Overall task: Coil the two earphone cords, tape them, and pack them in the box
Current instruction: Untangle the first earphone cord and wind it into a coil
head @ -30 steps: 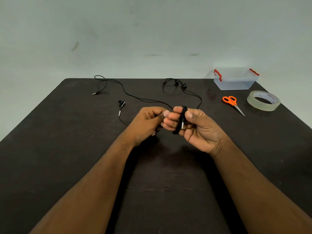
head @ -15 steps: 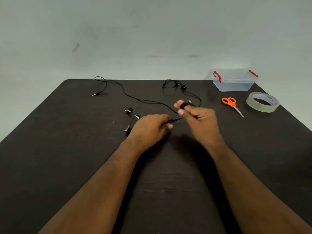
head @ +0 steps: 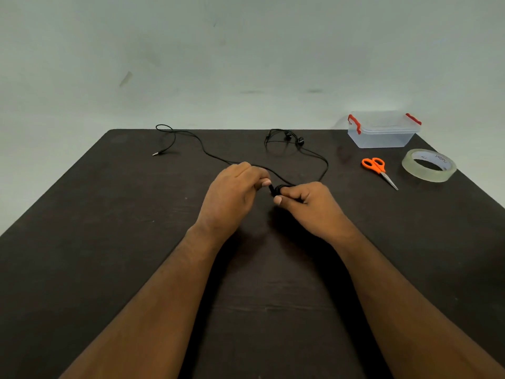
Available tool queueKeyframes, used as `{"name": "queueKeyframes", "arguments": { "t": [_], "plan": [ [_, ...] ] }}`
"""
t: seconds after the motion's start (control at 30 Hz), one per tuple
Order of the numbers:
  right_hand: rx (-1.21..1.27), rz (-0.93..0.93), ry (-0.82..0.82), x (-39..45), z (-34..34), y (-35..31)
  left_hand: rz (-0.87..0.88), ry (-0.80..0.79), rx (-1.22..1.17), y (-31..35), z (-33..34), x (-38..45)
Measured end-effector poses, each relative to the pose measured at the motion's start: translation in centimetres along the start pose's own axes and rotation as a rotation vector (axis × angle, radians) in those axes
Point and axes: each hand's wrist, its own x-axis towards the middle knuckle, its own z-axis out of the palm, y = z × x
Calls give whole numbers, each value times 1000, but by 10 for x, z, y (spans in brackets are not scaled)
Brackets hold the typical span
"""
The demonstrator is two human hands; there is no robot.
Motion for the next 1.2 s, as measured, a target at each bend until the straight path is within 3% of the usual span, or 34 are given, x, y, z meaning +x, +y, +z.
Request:
{"name": "queueKeyframes", "arguments": {
  "t": [0.17,0.23,0.37,0.5,0.63,0.8,0.87,0.93,1.03,1.13,1.2],
  "plan": [
    [833,271,-376,-13,-5,-12,-131,62,-287,-2,0,-1],
    [963,293,-503,-16,-6,-15,-186,87,-381,3,2,1],
    [1133,287,-549,-17,-5,-18,-244,210,-451,10,1,4],
    [1228,211,-592,-17,-4,-17,-285,90,-536,12,2,2],
    [1394,110,-451,-17,-3,-16,-425,-202,-751,12,7,-2],
    [1550,61,-128,-10,-4,-18,-395,-388,-607,21,8,-1],
    [1562,49,3,-7,-2,-19,-325,-398,-494,23,11,0],
    [1548,80,132,-4,0,-21,-183,-397,-230,23,15,1],
    [1516,108,243,-2,4,-20,-43,-268,140,24,22,0],
    [1438,94,220,-2,4,-16,-30,-146,206,23,23,1],
    [1371,92,168,-2,3,-14,-117,-133,114,20,22,-1]
  ]
}}
